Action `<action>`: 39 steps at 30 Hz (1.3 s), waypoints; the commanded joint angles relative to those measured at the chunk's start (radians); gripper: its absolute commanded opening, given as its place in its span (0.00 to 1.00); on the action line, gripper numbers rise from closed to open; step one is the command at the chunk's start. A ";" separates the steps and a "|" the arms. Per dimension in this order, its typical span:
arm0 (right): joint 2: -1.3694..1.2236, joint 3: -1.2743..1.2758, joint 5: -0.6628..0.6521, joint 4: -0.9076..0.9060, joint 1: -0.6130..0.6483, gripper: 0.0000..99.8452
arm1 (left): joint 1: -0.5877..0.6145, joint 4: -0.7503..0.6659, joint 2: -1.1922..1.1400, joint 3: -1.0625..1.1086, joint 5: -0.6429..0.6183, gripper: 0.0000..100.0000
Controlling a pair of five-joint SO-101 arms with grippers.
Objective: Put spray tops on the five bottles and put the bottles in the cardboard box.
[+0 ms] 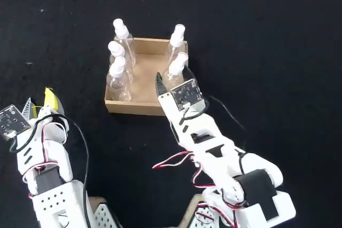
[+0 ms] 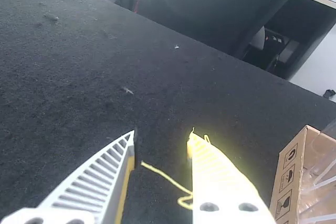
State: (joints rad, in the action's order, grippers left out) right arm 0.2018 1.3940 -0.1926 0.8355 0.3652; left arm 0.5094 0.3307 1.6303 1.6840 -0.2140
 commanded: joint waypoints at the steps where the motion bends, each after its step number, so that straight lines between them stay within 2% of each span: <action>1: -0.004 -0.010 -0.011 0.025 0.011 0.17 | 0.008 -0.002 0.014 0.024 0.009 0.06; 6: 0.004 -0.007 -0.078 0.025 0.008 0.17 | 0.008 -0.002 0.014 0.024 0.009 0.06; 27: 0.004 0.004 -0.084 0.025 0.014 0.18 | 0.008 -0.002 0.014 0.024 0.009 0.06; 32: -0.002 0.008 -0.084 0.023 0.014 0.28 | 0.008 -0.002 0.014 0.024 0.009 0.06; 39: 0.004 0.021 -0.084 0.023 0.015 0.28 | 0.008 -0.002 0.014 0.024 0.009 0.06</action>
State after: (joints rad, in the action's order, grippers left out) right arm 0.2018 1.4139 -0.2662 0.8370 0.3698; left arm 0.5094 0.3307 1.6303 1.6840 -0.2140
